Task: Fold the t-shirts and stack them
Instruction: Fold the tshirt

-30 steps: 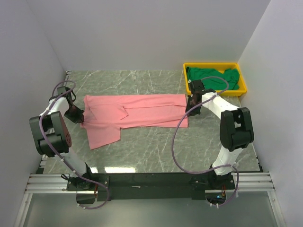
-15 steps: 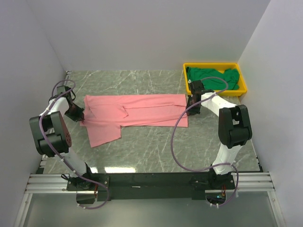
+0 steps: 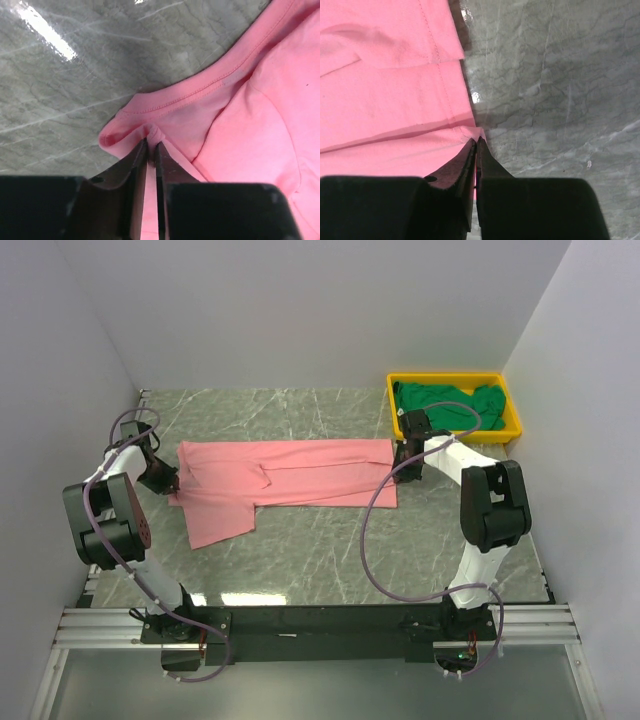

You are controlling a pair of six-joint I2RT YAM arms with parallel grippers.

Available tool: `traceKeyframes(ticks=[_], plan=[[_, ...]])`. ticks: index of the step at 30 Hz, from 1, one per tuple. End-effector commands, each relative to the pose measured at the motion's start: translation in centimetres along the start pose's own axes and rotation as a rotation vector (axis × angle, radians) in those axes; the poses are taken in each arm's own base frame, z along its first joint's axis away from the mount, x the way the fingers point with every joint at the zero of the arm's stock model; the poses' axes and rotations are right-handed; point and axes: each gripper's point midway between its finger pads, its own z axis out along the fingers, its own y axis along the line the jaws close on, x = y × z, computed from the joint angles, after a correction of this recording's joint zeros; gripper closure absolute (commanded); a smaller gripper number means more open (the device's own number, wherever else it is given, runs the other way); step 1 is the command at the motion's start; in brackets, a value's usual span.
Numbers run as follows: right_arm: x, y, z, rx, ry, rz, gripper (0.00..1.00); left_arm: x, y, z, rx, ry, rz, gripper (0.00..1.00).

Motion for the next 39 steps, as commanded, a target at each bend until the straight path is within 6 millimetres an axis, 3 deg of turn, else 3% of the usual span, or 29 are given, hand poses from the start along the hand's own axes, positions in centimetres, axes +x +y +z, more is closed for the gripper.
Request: traceKeyframes(ticks=[1, 4, 5, 8, 12, 15, 16, 20, 28, 39], plan=[[-0.9, -0.8, 0.5, 0.023, -0.028, -0.004, 0.93, -1.2, -0.5, -0.1, 0.027, -0.049, -0.006, 0.82], [-1.2, -0.5, -0.2, 0.009, -0.04, -0.009, 0.89, -1.3, -0.5, -0.5, 0.033, -0.06, 0.006, 0.67], [-1.5, -0.2, -1.0, -0.003, -0.058, -0.012, 0.87, -1.6, -0.6, -1.0, 0.036, -0.073, 0.007, 0.54], [-2.3, 0.1, -2.9, -0.027, -0.099, -0.014, 0.71, -1.9, -0.5, -2.2, 0.045, -0.105, 0.007, 0.36], [-2.5, 0.6, -5.6, -0.06, -0.15, -0.013, 0.54, -2.4, 0.2, -4.8, 0.037, -0.171, 0.007, 0.21], [-2.5, 1.3, -8.0, -0.097, -0.206, -0.018, 0.5, -1.8, 1.0, -6.0, 0.033, -0.197, 0.009, 0.2], [-1.5, 1.4, -8.1, -0.103, -0.199, -0.029, 0.49, -1.3, 0.9, -7.1, 0.051, -0.215, 0.016, 0.2], [0.4, 2.8, -10.2, -0.157, -0.23, -0.06, 0.46, 3.2, 2.4, -7.4, 0.045, -0.184, 0.069, 0.22], [5.7, 4.3, -10.9, -0.247, -0.224, -0.112, 0.37, 12.1, 1.3, -7.8, 0.12, -0.085, 0.204, 0.28], [8.2, 3.1, -11.1, -0.267, -0.238, -0.122, 0.37, 15.3, 1.9, -4.2, -0.004, -0.035, 0.295, 0.46]])
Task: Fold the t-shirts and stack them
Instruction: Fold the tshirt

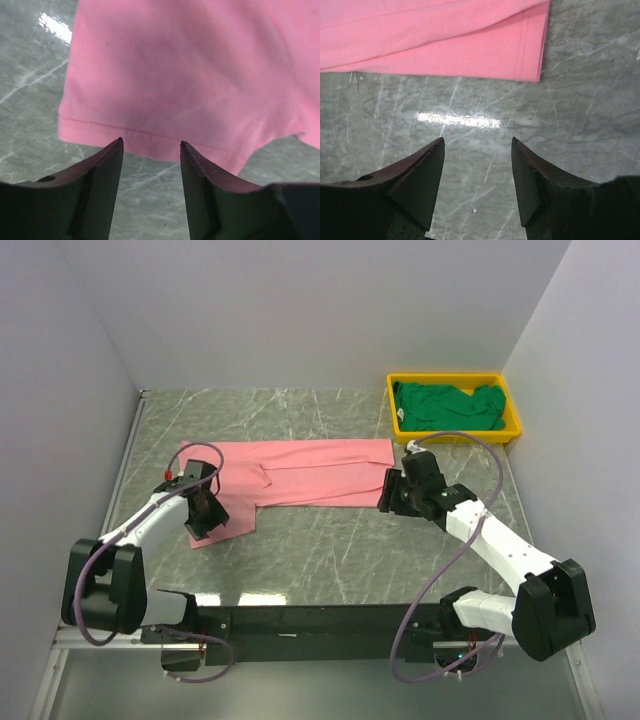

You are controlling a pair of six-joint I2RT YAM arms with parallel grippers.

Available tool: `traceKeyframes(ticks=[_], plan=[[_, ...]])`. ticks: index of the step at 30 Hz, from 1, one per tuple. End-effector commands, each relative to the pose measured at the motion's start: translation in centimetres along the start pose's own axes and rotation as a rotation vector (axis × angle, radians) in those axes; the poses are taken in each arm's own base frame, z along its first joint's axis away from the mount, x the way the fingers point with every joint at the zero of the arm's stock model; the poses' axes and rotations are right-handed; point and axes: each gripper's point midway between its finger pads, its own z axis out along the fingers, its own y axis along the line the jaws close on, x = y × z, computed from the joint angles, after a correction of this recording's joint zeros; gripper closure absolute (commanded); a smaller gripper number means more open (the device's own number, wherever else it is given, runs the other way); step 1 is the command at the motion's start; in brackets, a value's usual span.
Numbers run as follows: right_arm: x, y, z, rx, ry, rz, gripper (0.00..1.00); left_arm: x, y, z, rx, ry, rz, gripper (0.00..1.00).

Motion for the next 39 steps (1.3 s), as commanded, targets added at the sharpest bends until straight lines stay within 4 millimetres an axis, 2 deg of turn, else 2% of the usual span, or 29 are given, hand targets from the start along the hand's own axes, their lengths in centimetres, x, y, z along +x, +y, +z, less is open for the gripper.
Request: traceKeyframes(ticks=[1, 3, 6, 7, 9, 10, 13, 15, 18, 22, 24, 25, 28, 30, 31, 33, 34, 36, 39], plan=[[-0.6, 0.5, -0.3, -0.026, -0.048, 0.005, 0.37, 0.1, 0.1, 1.1, -0.044, -0.018, 0.0, 0.47], [-0.3, 0.3, -0.1, -0.022, -0.045, 0.006, 0.37, 0.5, 0.3, 1.8, -0.067, -0.008, 0.008, 0.49], [0.0, 0.1, 0.1, -0.019, -0.038, 0.0, 0.37, 1.2, 0.4, 2.4, -0.079, 0.006, 0.022, 0.62], [0.0, 0.1, 0.1, -0.018, -0.038, 0.0, 0.37, 1.4, 0.5, 2.7, -0.093, 0.011, 0.03, 0.7], [0.2, -0.1, 0.2, -0.016, -0.034, -0.002, 0.37, 1.5, 0.6, 3.0, -0.105, 0.01, 0.032, 0.76], [0.1, 0.0, 0.2, -0.017, -0.037, -0.005, 0.37, 1.6, 0.7, 3.2, -0.111, 0.016, 0.037, 0.86], [0.2, -0.1, 0.3, -0.016, -0.034, -0.007, 0.37, 1.5, 0.6, 3.1, -0.118, 0.018, 0.048, 0.99], [0.2, -0.1, 0.4, -0.015, -0.033, -0.01, 0.37, 1.1, 0.6, 2.8, -0.127, 0.004, 0.057, 0.99], [0.3, -0.1, 0.5, -0.013, -0.029, -0.011, 0.37, -1.0, -0.2, 1.7, -0.124, -0.06, 0.065, 0.99], [0.3, -0.1, 0.5, -0.015, -0.029, -0.019, 0.37, -4.7, -2.4, -0.4, -0.102, -0.15, 0.079, 0.99], [0.3, -0.1, 0.5, -0.014, -0.028, -0.022, 0.37, -5.8, -3.3, -0.6, -0.101, -0.167, 0.1, 0.99], [0.2, -0.1, 0.5, -0.014, -0.028, -0.022, 0.37, -6.9, -4.5, -1.1, -0.08, -0.188, 0.099, 0.99], [0.3, -0.2, 0.5, -0.009, -0.027, -0.026, 0.37, -8.8, -6.7, -1.3, -0.055, -0.207, 0.121, 0.99], [0.3, -0.4, 0.6, 0.002, -0.028, -0.03, 0.37, -9.6, -7.6, -0.6, -0.059, -0.209, 0.144, 0.99], [0.2, -0.6, 0.5, 0.009, -0.03, -0.039, 0.37, -10.8, -8.6, -1.1, -0.048, -0.236, 0.142, 0.99], [0.2, -1.0, 0.5, 0.032, -0.03, -0.049, 0.37, -11.4, -9.3, -0.2, -0.066, -0.23, 0.167, 0.99], [0.2, -1.1, 0.5, 0.036, -0.029, -0.058, 0.37, -12.5, -10.3, -0.6, -0.051, -0.255, 0.164, 0.99], [0.2, -1.3, 0.4, 0.04, -0.031, -0.069, 0.37, -12.9, -11.0, 0.2, -0.06, -0.245, 0.18, 0.99], [0.3, -1.3, 0.5, 0.043, -0.031, -0.074, 0.37, -14.7, -13.1, 0.1, -0.038, -0.269, 0.185, 0.99]])
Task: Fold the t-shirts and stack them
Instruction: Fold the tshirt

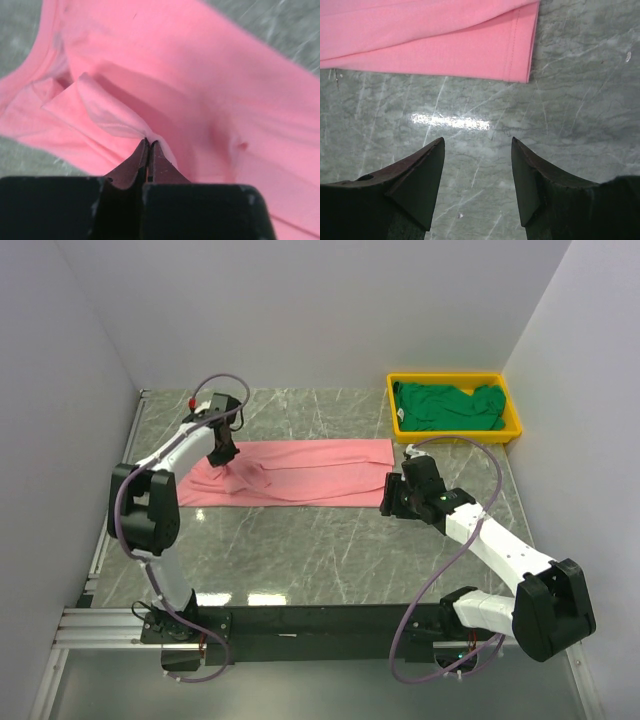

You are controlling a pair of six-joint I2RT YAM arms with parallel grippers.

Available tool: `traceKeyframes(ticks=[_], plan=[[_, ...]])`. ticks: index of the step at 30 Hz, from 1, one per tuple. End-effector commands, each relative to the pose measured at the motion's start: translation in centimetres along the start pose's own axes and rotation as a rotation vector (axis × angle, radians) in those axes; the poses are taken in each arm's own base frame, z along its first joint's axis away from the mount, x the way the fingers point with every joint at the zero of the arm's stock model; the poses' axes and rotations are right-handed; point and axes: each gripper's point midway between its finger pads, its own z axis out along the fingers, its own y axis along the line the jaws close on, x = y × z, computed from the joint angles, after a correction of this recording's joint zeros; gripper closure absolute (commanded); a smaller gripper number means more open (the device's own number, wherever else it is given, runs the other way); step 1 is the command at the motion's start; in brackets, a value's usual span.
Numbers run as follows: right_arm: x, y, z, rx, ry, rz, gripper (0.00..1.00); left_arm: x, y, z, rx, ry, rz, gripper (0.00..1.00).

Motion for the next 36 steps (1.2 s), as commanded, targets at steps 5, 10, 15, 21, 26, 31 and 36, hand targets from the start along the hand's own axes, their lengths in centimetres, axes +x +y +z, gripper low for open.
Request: traceKeyframes(ticks=[5, 10, 15, 21, 26, 31, 36], plan=[[-0.3, -0.6, 0.0, 0.034, -0.012, -0.036, 0.38, -4.9, -2.7, -0.1, 0.012, -0.098, 0.033, 0.99], [-0.3, -0.6, 0.1, 0.037, -0.01, -0.041, 0.38, -5.9, -3.5, 0.6, 0.003, -0.113, 0.034, 0.99], [-0.4, -0.3, 0.4, 0.027, -0.004, -0.032, 0.38, -6.2, -3.3, 1.6, -0.026, -0.113, 0.018, 0.99], [-0.3, 0.4, 0.9, -0.002, 0.006, -0.02, 0.41, -5.7, -2.7, 3.3, -0.044, -0.08, -0.021, 0.97], [-0.9, 1.1, 1.4, -0.024, 0.004, -0.014, 0.43, -5.5, -3.0, 4.0, -0.04, -0.073, -0.022, 0.96], [-0.8, 1.7, 2.0, -0.05, 0.025, -0.006, 0.44, -6.0, -3.6, 4.0, -0.019, -0.088, -0.028, 0.87], [-1.6, 2.9, 2.7, -0.082, 0.034, -0.008, 0.46, -6.5, -4.0, 3.4, 0.004, -0.097, -0.033, 0.74]])
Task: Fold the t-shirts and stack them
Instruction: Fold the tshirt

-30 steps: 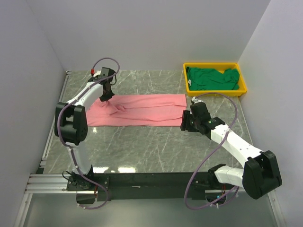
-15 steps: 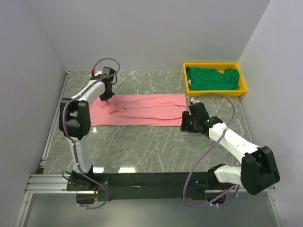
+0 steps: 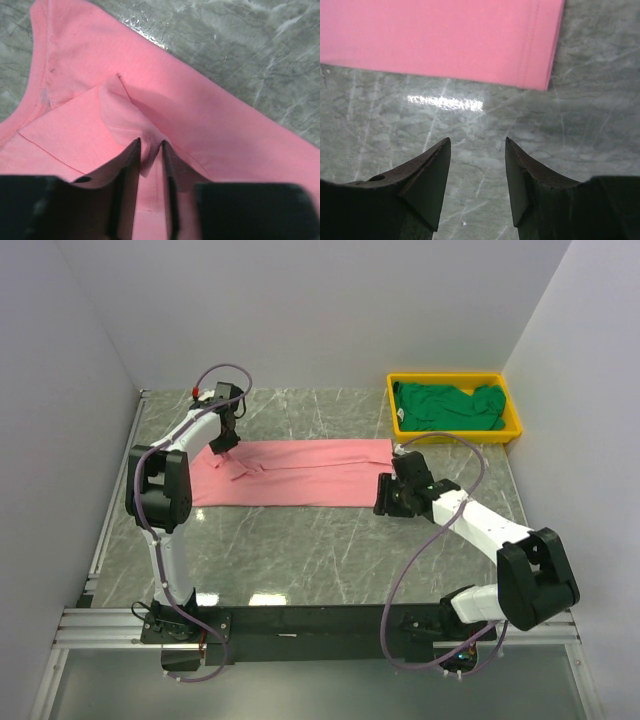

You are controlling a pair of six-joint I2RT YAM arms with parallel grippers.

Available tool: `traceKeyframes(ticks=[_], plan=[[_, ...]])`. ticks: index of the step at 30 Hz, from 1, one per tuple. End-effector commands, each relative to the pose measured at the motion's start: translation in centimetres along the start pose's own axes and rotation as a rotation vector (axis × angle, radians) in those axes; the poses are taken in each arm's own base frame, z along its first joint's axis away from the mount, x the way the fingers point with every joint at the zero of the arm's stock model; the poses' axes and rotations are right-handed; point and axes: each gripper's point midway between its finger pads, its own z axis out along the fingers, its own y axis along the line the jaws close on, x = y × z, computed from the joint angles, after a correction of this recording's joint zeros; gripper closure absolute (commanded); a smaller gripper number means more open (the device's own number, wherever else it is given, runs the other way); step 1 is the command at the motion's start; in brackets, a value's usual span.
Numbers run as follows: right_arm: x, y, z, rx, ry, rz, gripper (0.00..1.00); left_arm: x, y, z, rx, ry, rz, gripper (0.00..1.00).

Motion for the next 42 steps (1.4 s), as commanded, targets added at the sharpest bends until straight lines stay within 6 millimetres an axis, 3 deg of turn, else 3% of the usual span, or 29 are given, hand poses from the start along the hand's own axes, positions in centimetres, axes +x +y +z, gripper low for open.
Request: traceKeyframes(ticks=[1, 6, 7, 11, 12, 18, 20, 25, 29, 34, 42], plan=[[-3.1, 2.3, -0.1, -0.069, -0.069, 0.005, 0.46, -2.5, -1.4, -1.3, 0.058, -0.062, -0.047, 0.69], [-4.3, 2.7, 0.7, -0.06, -0.074, 0.003, 0.46, -3.9, 0.0, -3.5, 0.061, -0.098, -0.074, 0.47], [-4.5, 2.7, 0.8, -0.053, -0.075, 0.006, 0.46, -4.1, 0.5, -3.8, 0.059, -0.101, -0.088, 0.37], [-4.8, 1.9, 1.5, 0.0, -0.069, 0.018, 0.46, -4.3, 3.8, -4.8, 0.064, -0.098, -0.166, 0.2], [-4.8, 1.7, 1.7, 0.007, -0.062, 0.025, 0.46, -3.8, 5.9, -4.8, 0.046, -0.086, -0.198, 0.19], [-4.9, 0.5, 2.6, 0.037, -0.056, 0.039, 0.46, 0.5, 12.0, -3.5, 0.046, 0.01, -0.339, 0.29], [-5.2, 0.5, 2.8, 0.034, -0.06, 0.039, 0.47, 2.0, 12.8, -2.6, 0.037, 0.051, -0.333, 0.35], [-5.6, 0.6, 4.0, 0.021, -0.045, 0.041, 0.52, 2.6, 13.5, -0.9, 0.002, 0.089, -0.312, 0.54], [-6.0, 0.6, 5.0, 0.025, -0.025, 0.048, 0.56, 3.3, 14.3, 0.8, -0.038, 0.122, -0.312, 0.57], [-4.1, -1.3, 6.5, 0.069, 0.053, 0.094, 0.57, 5.3, 17.7, 2.6, -0.135, 0.199, -0.348, 0.63], [-0.6, -2.7, 6.6, 0.076, 0.155, 0.159, 0.59, 7.3, 18.9, 2.6, -0.183, 0.25, -0.354, 0.63]])
